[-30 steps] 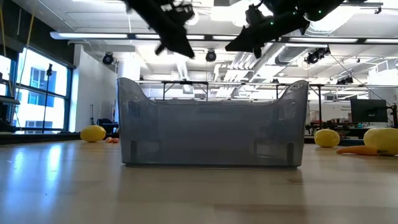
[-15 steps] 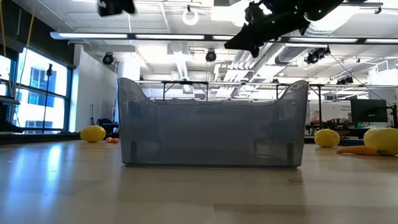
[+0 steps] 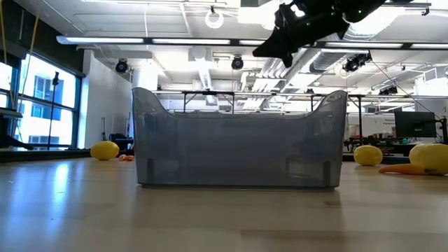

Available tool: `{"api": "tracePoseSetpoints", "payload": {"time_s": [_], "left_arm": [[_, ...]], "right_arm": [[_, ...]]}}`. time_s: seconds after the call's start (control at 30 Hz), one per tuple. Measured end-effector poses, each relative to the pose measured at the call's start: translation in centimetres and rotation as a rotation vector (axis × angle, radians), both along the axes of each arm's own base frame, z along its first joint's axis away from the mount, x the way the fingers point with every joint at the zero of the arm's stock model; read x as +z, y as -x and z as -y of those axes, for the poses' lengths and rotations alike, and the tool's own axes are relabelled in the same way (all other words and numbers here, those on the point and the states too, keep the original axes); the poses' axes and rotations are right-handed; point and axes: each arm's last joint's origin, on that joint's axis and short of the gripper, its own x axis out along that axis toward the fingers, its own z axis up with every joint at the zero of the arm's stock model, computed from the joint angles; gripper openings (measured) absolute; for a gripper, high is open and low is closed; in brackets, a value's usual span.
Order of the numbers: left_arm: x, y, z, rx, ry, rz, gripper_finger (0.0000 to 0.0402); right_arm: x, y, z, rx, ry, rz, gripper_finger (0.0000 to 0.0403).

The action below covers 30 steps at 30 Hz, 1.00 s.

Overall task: Sort produce into baskets
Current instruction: Put the red tomato into the blue bin

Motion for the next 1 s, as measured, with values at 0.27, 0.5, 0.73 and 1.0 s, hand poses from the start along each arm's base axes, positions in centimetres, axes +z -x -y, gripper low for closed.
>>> {"api": "tracePoseSetpoints", "payload": {"time_s": [0.27,0.5,0.73,1.0], "left_arm": [[-1.8,2.8,4.1,0.046,-0.043,-0.005,0.0000],[-7.4,2.9,5.5,0.098,-0.018,-0.082,0.0003],[-11.6,3.0,5.5,0.029,-0.027,-0.123,0.0058],[-14.3,3.5,4.6,0.038,-0.094,-0.178,0.0163]], "right_arm": [[0.0,-0.8,-1.4,0.051,0.001,0.002,0.0000],[0.0,-1.2,-2.3,0.082,0.002,0.003,0.0000],[0.0,-1.4,-2.8,0.097,-0.006,0.002,0.0000],[0.0,-1.5,-2.9,0.074,0.003,-0.007,0.0000]]}}
